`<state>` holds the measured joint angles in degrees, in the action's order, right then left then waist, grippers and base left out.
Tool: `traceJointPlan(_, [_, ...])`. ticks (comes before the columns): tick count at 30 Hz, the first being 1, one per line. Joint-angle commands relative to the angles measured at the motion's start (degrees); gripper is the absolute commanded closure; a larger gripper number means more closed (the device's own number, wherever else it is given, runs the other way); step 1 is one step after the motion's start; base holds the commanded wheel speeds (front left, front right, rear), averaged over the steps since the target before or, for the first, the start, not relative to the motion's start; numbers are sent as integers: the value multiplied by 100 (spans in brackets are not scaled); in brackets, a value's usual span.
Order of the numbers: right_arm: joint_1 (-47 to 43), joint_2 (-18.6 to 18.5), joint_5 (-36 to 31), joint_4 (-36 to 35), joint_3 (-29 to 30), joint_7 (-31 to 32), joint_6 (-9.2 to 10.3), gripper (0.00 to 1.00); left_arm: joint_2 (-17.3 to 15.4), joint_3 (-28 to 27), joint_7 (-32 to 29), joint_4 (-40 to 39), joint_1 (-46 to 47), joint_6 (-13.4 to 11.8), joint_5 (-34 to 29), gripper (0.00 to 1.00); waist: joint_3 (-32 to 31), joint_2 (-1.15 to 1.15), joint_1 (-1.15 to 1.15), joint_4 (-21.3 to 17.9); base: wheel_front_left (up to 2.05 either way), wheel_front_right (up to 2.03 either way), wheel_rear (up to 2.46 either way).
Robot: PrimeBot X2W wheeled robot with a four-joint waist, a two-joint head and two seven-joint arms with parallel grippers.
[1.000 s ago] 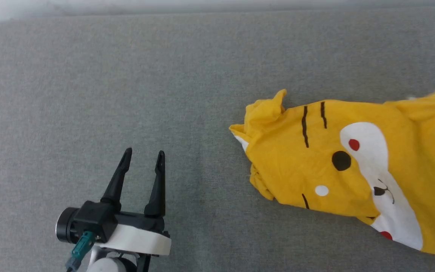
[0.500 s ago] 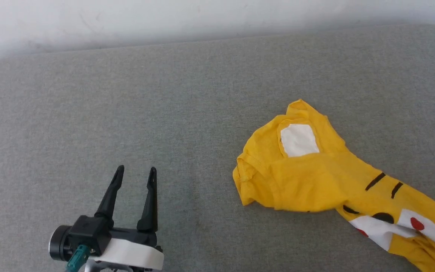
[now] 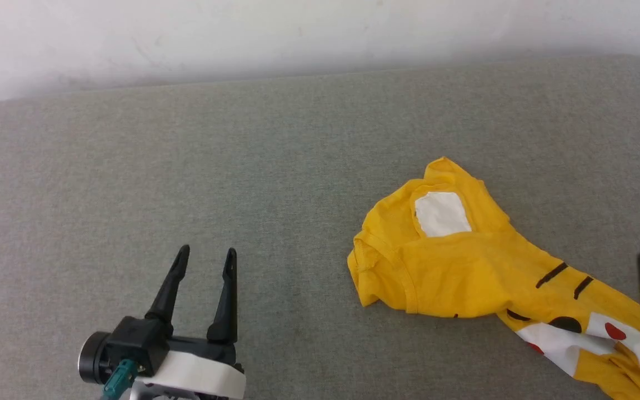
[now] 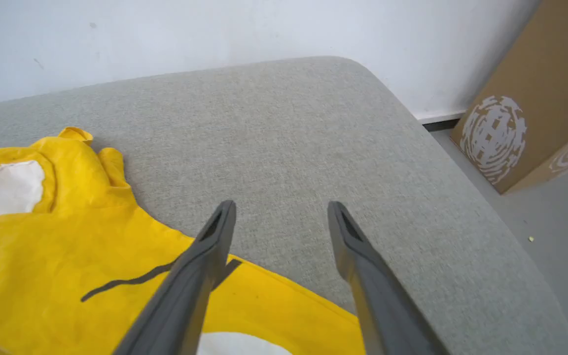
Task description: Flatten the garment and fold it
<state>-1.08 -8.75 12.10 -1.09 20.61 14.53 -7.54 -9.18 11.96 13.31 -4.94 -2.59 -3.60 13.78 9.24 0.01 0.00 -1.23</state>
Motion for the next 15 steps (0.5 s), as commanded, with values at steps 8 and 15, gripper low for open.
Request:
traceJointPlan(8, [957, -730, 16, 454, -1403, 594, 5, 0, 2, 106, 5, -25, 72, 15, 24, 0, 313, -1, 0, 318, 0, 0, 0])
traceJointPlan(15, [1562, -1258, 310, 1371, -2364, 933, 5, 0, 34, 206, 12, 20, 281, 48, -2, 0, 662, -1, 0, 564, 0, 0, 0])
